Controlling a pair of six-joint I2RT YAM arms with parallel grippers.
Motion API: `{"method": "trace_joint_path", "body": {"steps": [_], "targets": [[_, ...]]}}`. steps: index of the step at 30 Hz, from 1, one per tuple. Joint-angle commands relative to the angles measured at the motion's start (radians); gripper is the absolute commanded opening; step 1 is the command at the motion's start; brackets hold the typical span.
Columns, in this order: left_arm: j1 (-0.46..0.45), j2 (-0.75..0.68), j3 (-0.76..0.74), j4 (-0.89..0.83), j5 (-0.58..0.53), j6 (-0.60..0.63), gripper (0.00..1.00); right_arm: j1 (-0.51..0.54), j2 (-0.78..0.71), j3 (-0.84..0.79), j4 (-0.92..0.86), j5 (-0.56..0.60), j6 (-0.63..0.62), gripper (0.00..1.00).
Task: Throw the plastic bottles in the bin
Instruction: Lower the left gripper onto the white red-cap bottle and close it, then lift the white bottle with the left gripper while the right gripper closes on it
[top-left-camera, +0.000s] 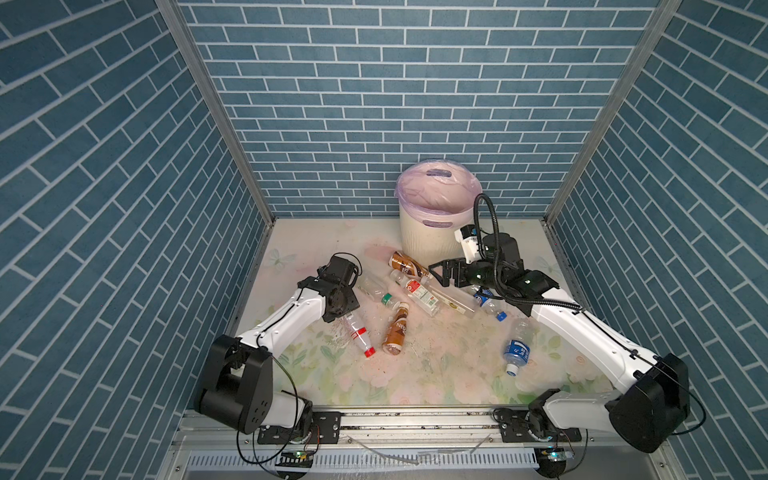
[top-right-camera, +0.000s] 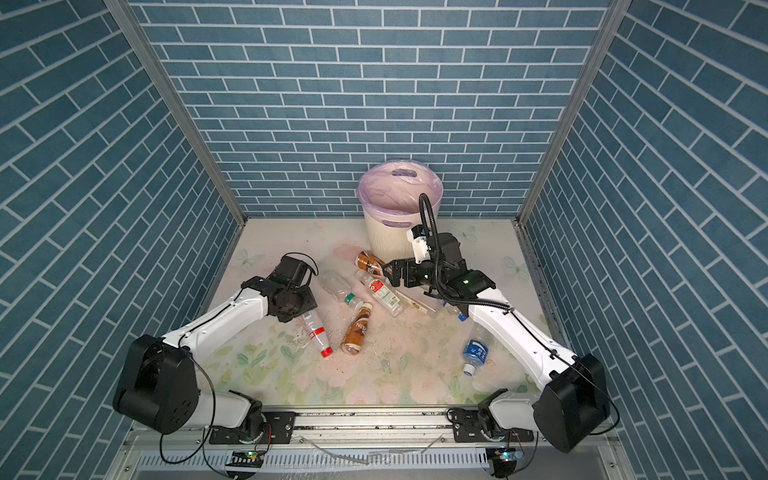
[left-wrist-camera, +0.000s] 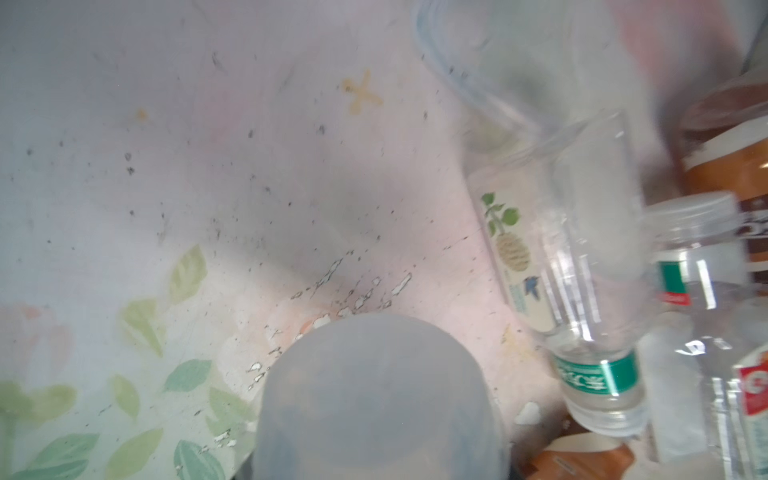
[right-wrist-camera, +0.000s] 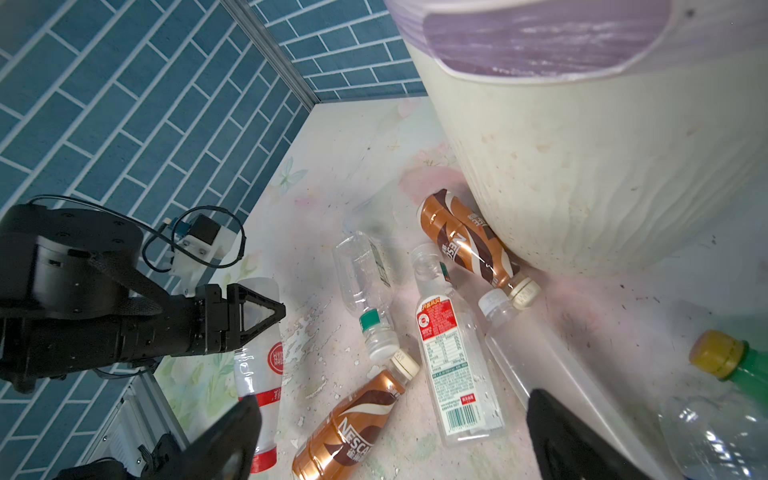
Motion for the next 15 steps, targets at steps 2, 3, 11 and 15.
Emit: {"method": "trace_joint_path", "body": {"steps": [2,3,11,15], "targets": [[0.022,-0.027,0.13,-0.099,0.024,0.059,0.58,0.014,0.049,0.121,-0.016,-0.038,0.029,0.99],[0.023,-0.031,0.162,-0.117,0.011,0.073,0.58,0.016,0.06,0.14,-0.021,-0.04,0.023,0.99],[0.083,-0.028,0.325,-0.117,0.082,0.147,0.58,0.018,0.161,0.281,-0.038,-0.088,-0.017,0.99],[0.103,0.01,0.433,-0.105,0.153,0.16,0.58,0.017,0.197,0.309,0.02,-0.142,0.01,0.99]]}}
